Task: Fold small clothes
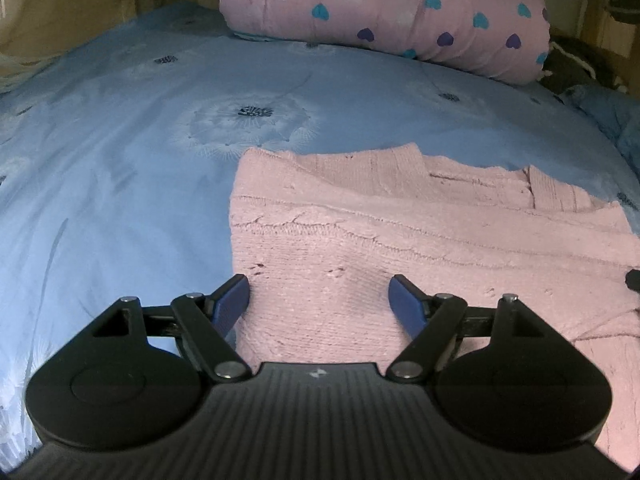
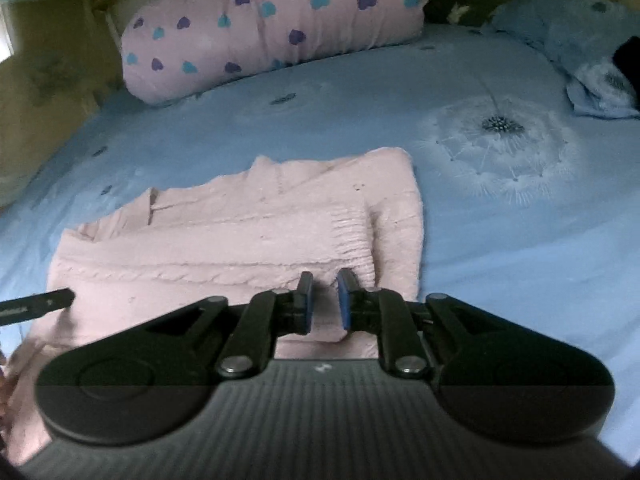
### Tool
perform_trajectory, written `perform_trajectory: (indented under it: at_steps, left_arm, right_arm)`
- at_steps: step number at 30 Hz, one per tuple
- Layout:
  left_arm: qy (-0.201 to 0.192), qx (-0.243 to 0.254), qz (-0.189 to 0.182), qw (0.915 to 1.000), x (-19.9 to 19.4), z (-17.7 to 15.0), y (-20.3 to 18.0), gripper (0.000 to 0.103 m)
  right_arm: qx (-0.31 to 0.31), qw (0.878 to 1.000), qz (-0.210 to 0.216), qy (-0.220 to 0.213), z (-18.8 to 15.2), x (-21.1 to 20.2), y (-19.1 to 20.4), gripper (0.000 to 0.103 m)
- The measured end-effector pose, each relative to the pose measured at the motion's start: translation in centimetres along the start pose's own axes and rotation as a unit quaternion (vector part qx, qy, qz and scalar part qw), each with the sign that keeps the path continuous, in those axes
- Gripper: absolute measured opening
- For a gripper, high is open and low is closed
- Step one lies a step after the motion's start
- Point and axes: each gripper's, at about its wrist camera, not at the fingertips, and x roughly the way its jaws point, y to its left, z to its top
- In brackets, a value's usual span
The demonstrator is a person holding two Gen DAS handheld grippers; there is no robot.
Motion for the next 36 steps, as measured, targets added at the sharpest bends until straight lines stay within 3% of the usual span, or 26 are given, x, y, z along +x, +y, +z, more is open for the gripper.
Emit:
perform_trajectory:
  at_steps: [6, 9, 12, 16, 17, 25, 36]
  left_arm:
    - [-0.004, 0.0, 0.003, 1.0, -0.1, -0.2, 0.1, 0.085]
    - [-0.003, -0.007, 0.001, 1.0, -0.5, -0.3, 0.5, 0.085]
    - [-0.004, -0.007, 0.003, 1.0, -1.1, -0.6, 0.7, 0.085]
    - [-0.005, 0.001, 0.003, 1.0, -2.7, -1.3, 1.0, 0.085]
    - [-0.005, 0.004, 0.003, 1.0, -3.1, -1.5, 1.1, 0.085]
    - [-0.007, -0.005, 0.01, 0.9999, -7.3, -2.8, 2.0, 0.085]
    - [-0.01, -0.006, -0.001, 0.9999, -15.1, -6.5, 2.5, 0.085]
  right_arm:
    - [-0.027, 1.0, -0.008, -0.008, -0.5, -0.5, 0.8, 0.015]
    - [-0.002, 1.0, 0.007, -0.006, -0.4, -1.0, 0.2, 0.016]
    - [0.037, 0.999, 0.031, -0.005, -0.3, -1.8, -0.6, 0.026]
    - [0.042, 0.999, 0.032, -0.007, -0.7, -3.2, 0.0, 0.052]
    - [0.038, 0.999, 0.029, -0.007, -0.8, -3.5, 0.2, 0.055]
    - [0.037, 0.998, 0.042, -0.007, -3.0, -6.9, 1.6, 0.054]
    - [-0.02, 0.999, 0.03, -0.026, -6.6, -13.6, 3.5, 0.054]
